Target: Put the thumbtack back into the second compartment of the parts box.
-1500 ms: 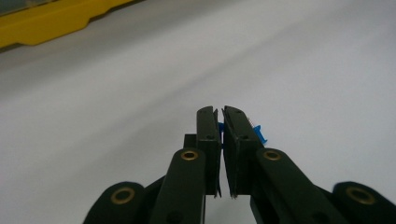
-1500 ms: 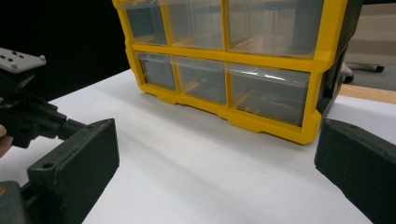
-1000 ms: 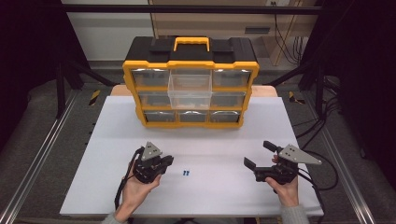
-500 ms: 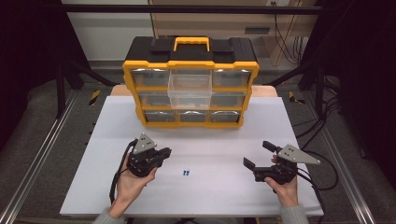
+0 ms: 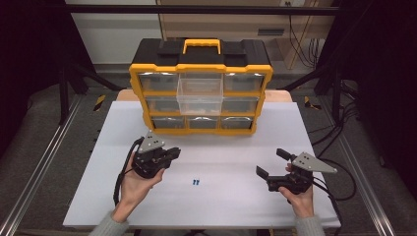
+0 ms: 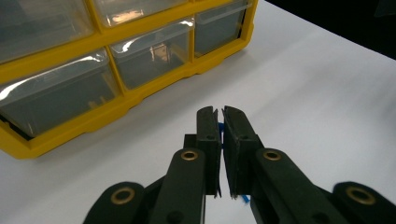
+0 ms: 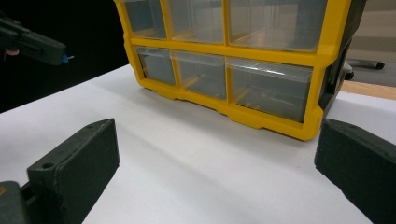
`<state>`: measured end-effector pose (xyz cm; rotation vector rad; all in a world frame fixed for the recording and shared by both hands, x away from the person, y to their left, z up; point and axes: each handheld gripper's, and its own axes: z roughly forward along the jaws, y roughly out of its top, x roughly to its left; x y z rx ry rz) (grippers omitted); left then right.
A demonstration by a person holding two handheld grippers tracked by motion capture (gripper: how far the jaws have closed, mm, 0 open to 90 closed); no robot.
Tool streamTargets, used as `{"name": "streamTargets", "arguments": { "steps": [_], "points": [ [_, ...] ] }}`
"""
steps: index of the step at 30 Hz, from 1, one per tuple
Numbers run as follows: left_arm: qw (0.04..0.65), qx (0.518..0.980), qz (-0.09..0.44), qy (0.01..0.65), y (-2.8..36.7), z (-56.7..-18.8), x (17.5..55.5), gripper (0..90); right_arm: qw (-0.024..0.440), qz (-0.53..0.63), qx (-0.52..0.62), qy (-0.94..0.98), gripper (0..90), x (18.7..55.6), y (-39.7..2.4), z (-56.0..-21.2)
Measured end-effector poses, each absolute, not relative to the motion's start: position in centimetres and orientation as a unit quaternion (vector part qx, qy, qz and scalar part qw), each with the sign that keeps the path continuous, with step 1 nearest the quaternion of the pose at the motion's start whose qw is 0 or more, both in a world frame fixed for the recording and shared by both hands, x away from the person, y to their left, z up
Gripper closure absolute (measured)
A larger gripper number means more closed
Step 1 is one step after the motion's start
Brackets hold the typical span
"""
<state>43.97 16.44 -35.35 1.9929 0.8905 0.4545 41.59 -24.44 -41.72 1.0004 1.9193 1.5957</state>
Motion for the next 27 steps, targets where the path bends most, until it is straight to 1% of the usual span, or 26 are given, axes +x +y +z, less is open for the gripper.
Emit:
{"name": "streamTargets", "arguments": {
  "steps": [27],
  "points": [
    [0.444,0.811,0.199,0.324,15.8,-29.0,44.4,84.9,0.222,0.577,0.366,0.695,0.5,41.5,-24.4,-41.7]
  ]
}}
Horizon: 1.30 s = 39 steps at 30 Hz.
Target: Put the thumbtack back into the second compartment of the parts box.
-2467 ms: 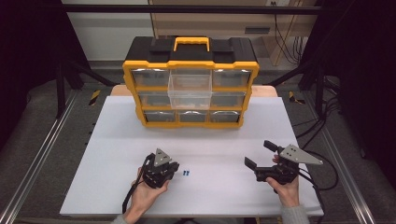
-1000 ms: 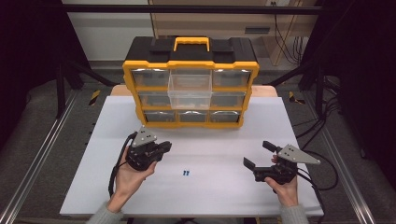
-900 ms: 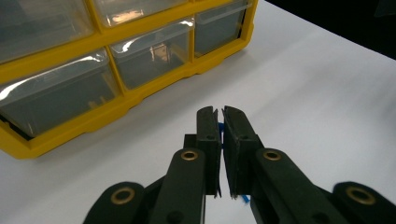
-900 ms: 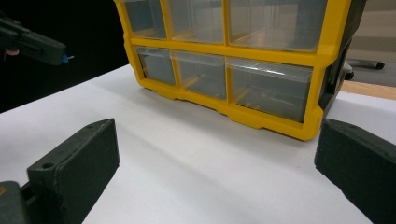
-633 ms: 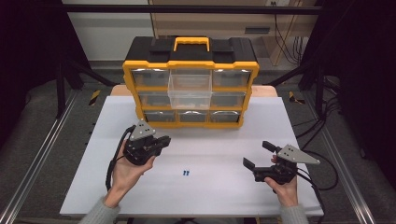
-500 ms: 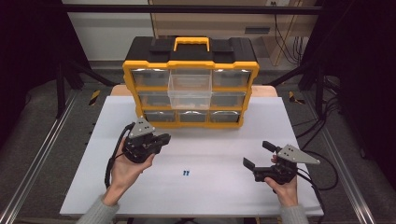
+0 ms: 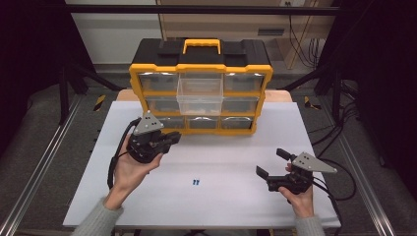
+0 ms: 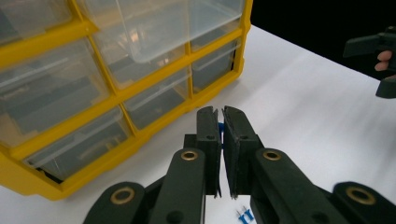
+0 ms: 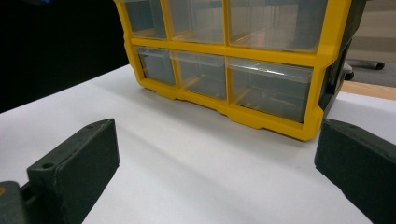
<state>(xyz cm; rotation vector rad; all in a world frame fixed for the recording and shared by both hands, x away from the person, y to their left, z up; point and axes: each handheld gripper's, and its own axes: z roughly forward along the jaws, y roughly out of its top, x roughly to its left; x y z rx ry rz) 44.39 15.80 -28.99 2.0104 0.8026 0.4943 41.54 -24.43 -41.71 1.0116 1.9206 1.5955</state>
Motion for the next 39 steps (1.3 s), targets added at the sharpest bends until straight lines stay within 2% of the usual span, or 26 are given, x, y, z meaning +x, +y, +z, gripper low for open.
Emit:
{"name": "streamTargets", "arguments": {
  "steps": [39],
  "points": [
    [0.458,0.806,0.226,0.3,14.8,-21.6,45.2,84.9,0.221,0.578,0.366,0.695,0.5,41.6,-24.4,-41.7]
  ]
}}
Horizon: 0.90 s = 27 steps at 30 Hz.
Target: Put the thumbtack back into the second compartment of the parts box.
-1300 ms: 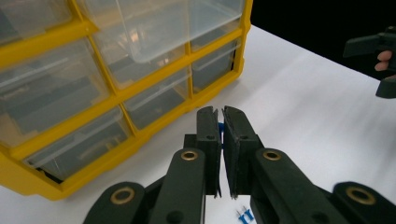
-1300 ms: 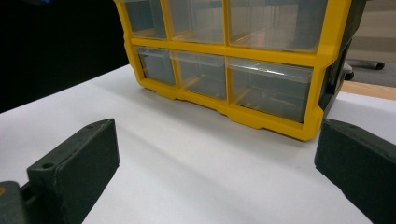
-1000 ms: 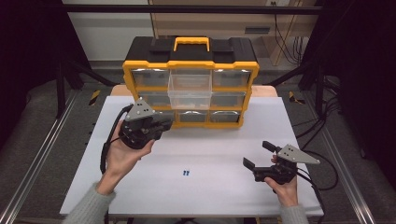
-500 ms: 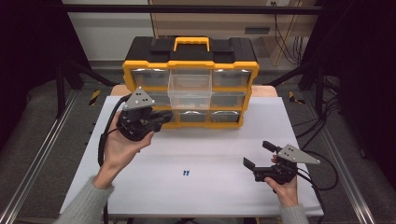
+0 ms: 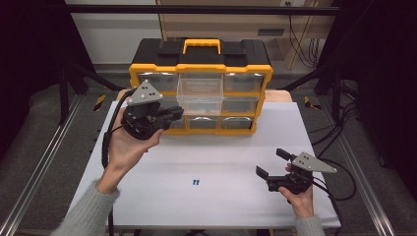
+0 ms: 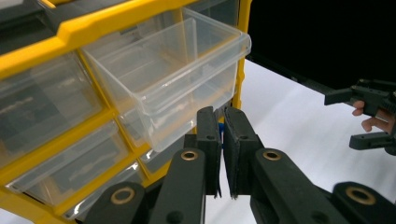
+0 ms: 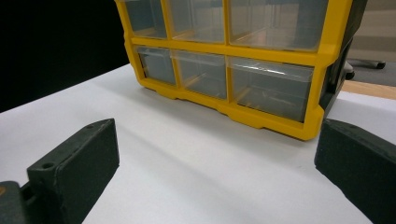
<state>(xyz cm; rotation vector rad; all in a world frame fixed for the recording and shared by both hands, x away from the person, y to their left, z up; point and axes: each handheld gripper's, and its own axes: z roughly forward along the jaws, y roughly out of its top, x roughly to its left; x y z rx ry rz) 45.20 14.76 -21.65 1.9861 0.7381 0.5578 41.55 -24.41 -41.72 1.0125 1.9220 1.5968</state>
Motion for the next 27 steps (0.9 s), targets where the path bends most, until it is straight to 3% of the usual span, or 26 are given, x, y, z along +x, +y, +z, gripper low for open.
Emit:
{"name": "streamTargets", "arguments": {
  "steps": [27],
  "points": [
    [0.464,0.796,0.247,0.301,13.5,-18.9,48.1,84.9,0.223,0.579,0.364,0.695,0.5,41.6,-24.5,-41.7]
  ]
}}
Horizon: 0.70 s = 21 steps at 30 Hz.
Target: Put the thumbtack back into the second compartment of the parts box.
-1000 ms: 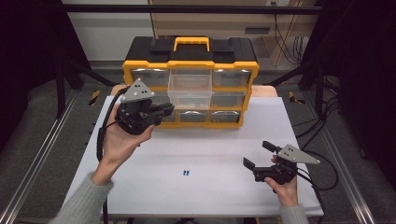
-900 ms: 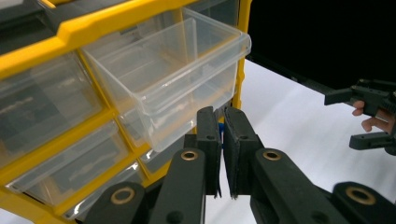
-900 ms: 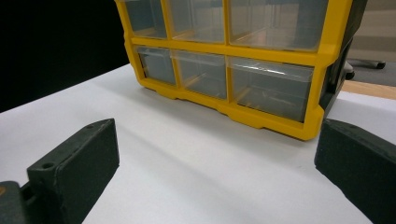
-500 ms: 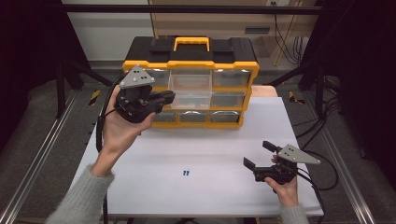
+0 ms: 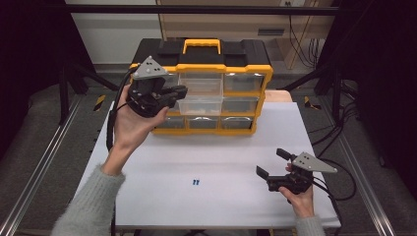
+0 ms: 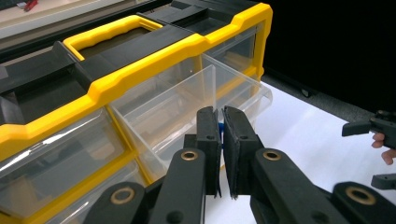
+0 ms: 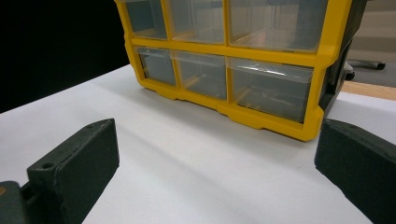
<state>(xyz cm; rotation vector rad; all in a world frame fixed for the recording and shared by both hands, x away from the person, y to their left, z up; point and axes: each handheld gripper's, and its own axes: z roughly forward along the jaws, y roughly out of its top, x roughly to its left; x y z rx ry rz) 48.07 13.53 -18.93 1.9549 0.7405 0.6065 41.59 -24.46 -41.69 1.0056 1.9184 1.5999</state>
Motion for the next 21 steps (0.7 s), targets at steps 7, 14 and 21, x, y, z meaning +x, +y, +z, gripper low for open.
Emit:
{"name": "streamTargets", "arguments": {
  "steps": [7,14,21],
  "points": [
    [0.461,0.796,0.25,0.303,13.3,-18.9,49.2,84.9,0.223,0.579,0.364,0.695,0.5,41.6,-24.5,-41.7],
    [0.458,0.796,0.247,0.308,13.0,-19.1,50.3,84.9,0.221,0.58,0.364,0.695,0.5,41.6,-24.5,-41.7],
    [0.443,0.806,0.249,0.304,12.3,-19.6,51.1,84.9,0.223,0.579,0.363,0.695,0.5,41.6,-24.5,-41.7]
  ]
}}
